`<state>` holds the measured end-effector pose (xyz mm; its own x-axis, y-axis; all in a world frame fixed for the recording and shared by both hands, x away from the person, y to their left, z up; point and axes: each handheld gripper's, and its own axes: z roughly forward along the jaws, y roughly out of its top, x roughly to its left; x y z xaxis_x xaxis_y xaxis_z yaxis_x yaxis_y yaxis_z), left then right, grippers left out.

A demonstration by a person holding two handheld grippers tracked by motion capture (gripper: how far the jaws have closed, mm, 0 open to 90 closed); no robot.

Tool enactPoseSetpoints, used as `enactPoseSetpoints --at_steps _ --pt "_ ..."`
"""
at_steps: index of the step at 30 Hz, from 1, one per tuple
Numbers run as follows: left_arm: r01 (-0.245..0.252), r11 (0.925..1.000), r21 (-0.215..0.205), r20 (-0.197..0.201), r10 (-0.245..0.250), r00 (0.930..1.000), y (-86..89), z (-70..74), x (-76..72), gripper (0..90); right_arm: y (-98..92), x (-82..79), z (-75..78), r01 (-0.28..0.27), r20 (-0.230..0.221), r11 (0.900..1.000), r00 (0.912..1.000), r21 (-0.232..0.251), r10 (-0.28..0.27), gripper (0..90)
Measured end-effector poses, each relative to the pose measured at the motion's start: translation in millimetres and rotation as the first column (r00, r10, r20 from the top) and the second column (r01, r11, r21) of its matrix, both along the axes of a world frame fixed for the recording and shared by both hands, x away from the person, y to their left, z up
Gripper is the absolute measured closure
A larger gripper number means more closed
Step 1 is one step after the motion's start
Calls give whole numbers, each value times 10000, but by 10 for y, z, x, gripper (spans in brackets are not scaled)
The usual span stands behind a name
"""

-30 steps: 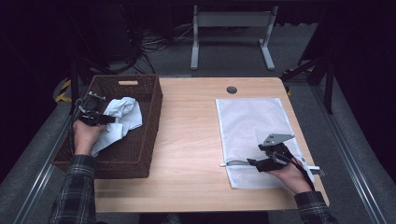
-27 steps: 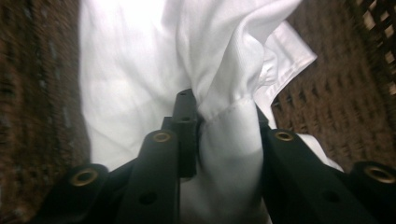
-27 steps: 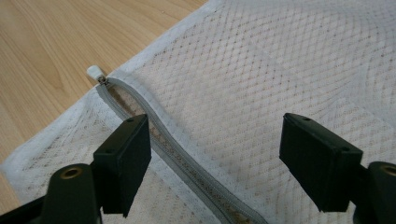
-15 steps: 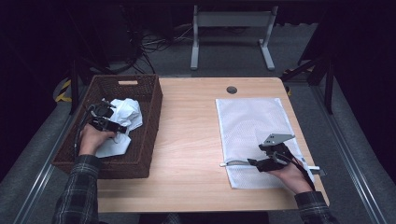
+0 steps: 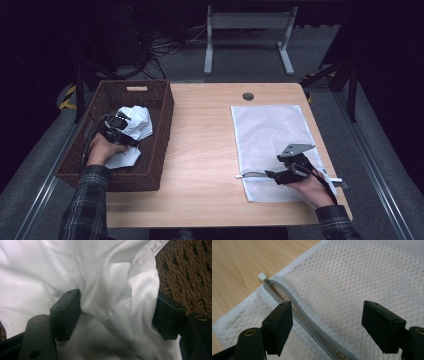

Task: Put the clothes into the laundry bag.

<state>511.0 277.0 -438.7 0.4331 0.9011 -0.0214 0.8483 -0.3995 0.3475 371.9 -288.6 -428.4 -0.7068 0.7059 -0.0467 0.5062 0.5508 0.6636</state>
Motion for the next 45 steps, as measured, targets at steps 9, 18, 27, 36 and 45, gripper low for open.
enactPoseSetpoints --at_steps 9,18,27,36,45 --pt "-445 9983 -372 32 446 9990 83 32 2 584 -4 1 -5 26 -4 10000 10000 -18 -26 259" --pt "-382 9992 -127 -30 382 9993 75 71 14 790 -7 -2 -7 50 -25 10000 10000 -17 -50 261" --pt "-783 9935 -831 145 798 9967 181 230 -29 810 -10 1 1 69 14 10000 10000 31 -69 261" --pt "-726 9842 -1617 1080 908 9900 272 503 -182 811 -15 1 6 69 30 10000 10000 53 -69 262" --pt "-368 9708 -2372 1908 837 9780 276 794 -342 810 -23 1 9 124 46 9999 9999 81 -124 261"
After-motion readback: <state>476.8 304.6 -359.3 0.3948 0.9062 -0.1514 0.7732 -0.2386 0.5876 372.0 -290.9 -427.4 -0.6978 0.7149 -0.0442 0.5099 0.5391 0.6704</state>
